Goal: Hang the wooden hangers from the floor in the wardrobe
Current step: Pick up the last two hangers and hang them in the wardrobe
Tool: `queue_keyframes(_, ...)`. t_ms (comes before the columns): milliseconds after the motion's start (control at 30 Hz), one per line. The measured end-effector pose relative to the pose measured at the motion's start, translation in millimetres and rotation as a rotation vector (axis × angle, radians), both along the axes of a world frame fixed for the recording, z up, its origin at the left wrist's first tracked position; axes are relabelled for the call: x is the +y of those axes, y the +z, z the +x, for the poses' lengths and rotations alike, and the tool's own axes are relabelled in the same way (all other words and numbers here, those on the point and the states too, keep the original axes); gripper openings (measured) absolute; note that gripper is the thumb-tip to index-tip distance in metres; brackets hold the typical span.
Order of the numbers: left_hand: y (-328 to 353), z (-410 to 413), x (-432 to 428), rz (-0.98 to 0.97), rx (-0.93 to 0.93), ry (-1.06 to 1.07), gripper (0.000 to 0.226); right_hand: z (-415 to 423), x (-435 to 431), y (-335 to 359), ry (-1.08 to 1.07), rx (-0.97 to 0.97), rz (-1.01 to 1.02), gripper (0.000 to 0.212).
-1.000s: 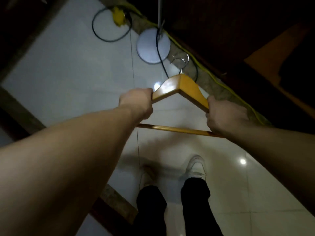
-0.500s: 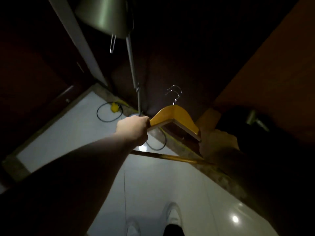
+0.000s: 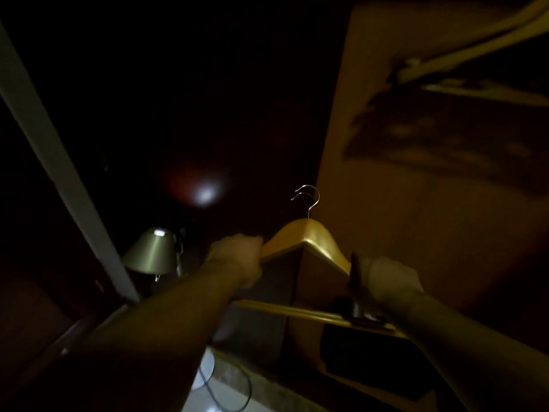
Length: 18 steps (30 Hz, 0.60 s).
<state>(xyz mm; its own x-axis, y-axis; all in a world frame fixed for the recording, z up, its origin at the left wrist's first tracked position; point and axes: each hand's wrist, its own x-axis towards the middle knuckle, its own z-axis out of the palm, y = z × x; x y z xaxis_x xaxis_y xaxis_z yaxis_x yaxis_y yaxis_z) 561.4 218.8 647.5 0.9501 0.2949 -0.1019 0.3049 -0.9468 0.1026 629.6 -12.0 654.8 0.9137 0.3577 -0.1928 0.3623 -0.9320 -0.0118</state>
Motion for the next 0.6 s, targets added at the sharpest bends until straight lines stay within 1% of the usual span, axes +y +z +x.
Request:
queue_keyframes(133, 60.0, -0.1, -34.4, -0.019, -0.046, -0.076, 0.033, -14.5, -36.9, 70.4, -0.049, -0.090, -0.018, 0.034)
queue_keyframes(267, 116.9, 0.6, -70.4, -0.016, -0.131, -0.174, 0.018, -35.3, -79.4, 125.2, -0.137, -0.151, -0.015, 0.032)
queue_keyframes(367, 157.0, 1.0, -96.6, -0.002, -0.198, -0.239, 0.012, -49.8, -107.8, 160.9, -0.206, -0.212, 0.001, 0.035)
queue_keyframes(600, 227.4, 13.2, -164.1, 0.034, -0.321, -0.350, 0.020, -69.5, -176.5, 224.9, -0.340, -0.313, 0.032, 0.038)
